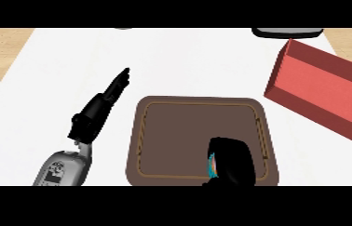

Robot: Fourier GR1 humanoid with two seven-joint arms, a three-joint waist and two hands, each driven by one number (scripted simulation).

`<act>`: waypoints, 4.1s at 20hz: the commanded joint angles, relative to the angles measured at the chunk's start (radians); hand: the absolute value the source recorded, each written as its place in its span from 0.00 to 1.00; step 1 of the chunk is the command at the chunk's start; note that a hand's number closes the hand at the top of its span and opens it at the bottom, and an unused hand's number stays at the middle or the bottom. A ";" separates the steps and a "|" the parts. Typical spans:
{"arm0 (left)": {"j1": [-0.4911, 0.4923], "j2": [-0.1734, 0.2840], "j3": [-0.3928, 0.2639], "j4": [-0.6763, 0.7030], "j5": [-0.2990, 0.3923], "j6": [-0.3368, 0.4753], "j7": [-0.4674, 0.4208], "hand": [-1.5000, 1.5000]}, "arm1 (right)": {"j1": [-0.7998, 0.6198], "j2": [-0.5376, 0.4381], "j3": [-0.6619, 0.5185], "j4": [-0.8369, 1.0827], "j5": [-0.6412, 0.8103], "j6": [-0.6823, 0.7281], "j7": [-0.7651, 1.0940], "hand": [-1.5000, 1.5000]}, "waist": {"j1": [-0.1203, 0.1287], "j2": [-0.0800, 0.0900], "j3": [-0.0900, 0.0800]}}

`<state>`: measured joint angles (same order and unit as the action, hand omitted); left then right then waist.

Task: Pick the cupcake from the tray and place it in the cardboard box

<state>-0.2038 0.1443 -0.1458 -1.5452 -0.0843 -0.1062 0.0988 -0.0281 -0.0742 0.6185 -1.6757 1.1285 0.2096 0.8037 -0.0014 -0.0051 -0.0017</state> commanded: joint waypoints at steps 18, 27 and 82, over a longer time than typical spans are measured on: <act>0.044 0.001 0.021 -0.026 -0.021 -0.023 -0.008 0.50 | 0.116 -0.400 -0.476 -0.390 -0.090 -0.095 -0.243 1.00 | -0.010 0.000 0.001; 0.034 -0.006 0.028 -0.015 -0.039 -0.018 -0.022 0.50 | 0.069 -0.331 -0.497 -0.851 -0.139 0.121 -0.026 1.00 | -0.009 0.001 0.001; -0.011 -0.094 0.049 0.024 -0.085 -0.042 -0.019 0.50 | -0.619 -0.448 -1.120 0.819 -0.379 -0.340 -0.648 0.00 | 0.009 0.008 0.002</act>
<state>-0.2096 0.0779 -0.0837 -1.5410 -0.1421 -0.1798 0.0950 -0.6296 -0.5417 -0.4702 -0.9019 0.8043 -0.0784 0.2119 0.0136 0.0048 0.0012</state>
